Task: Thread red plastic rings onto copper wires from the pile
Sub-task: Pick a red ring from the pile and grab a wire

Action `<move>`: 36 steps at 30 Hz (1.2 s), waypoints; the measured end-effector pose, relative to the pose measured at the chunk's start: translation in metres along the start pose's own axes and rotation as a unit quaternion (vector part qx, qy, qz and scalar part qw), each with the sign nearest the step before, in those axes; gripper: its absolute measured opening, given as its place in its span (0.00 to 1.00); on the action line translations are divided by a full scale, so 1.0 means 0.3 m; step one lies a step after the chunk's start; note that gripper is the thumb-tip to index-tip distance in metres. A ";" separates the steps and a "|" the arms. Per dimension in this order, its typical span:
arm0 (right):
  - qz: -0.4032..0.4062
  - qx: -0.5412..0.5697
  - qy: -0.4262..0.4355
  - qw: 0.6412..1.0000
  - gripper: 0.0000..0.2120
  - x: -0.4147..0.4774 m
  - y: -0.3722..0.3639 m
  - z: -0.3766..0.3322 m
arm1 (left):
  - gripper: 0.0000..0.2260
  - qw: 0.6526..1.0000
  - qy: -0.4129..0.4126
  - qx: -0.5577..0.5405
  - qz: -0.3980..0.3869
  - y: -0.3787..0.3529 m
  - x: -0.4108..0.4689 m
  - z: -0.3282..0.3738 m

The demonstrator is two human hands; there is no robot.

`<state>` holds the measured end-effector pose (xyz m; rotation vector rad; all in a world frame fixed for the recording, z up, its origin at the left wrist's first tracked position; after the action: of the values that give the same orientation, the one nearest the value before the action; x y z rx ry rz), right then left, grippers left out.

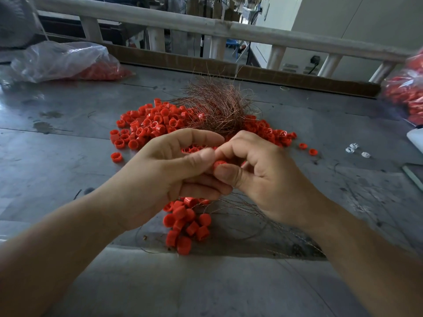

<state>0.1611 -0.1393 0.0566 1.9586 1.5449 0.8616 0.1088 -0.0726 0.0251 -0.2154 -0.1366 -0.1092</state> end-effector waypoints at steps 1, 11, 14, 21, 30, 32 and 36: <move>0.003 -0.006 0.001 1.000 0.02 -0.002 0.002 -0.005 | 0.17 1.000 -0.008 0.022 -0.004 -0.007 0.000 0.008; 0.035 -0.095 0.024 0.995 0.06 -0.027 -0.004 -0.069 | 0.25 0.996 -0.045 0.078 -0.028 -0.041 -0.010 0.028; 0.024 -0.070 0.016 0.997 0.04 -0.023 -0.008 -0.057 | 0.25 0.996 -0.041 0.081 -0.026 -0.039 -0.013 0.025; 0.036 0.081 -0.001 0.996 0.08 -0.020 -0.014 -0.025 | 0.25 0.999 -0.010 0.043 -0.002 -0.006 -0.004 0.022; -0.065 0.402 -0.050 0.912 0.10 -0.005 -0.073 0.046 | 0.14 0.990 -0.109 -0.070 0.051 0.049 -0.023 0.089; -0.048 0.400 -0.060 0.913 0.07 -0.009 -0.055 0.054 | 0.14 0.990 -0.110 -0.062 0.060 0.057 -0.026 0.096; 0.013 0.370 -0.086 0.925 0.07 -0.029 0.027 0.087 | 0.15 0.993 -0.081 -0.017 0.080 0.088 -0.027 0.093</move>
<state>0.1842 -0.1498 0.0432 2.4732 1.9064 0.0761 0.1005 -0.0400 0.0455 -0.2687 -0.2784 0.0658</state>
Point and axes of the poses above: each hand's wrist, its own x-axis towards the middle knuckle, its own y-axis out of the back of the hand, z = x × y, the point moved 9 cm from there along x, towards the middle knuckle, and after that the axes turned 15 degrees about -z, right-handed, at the moved point
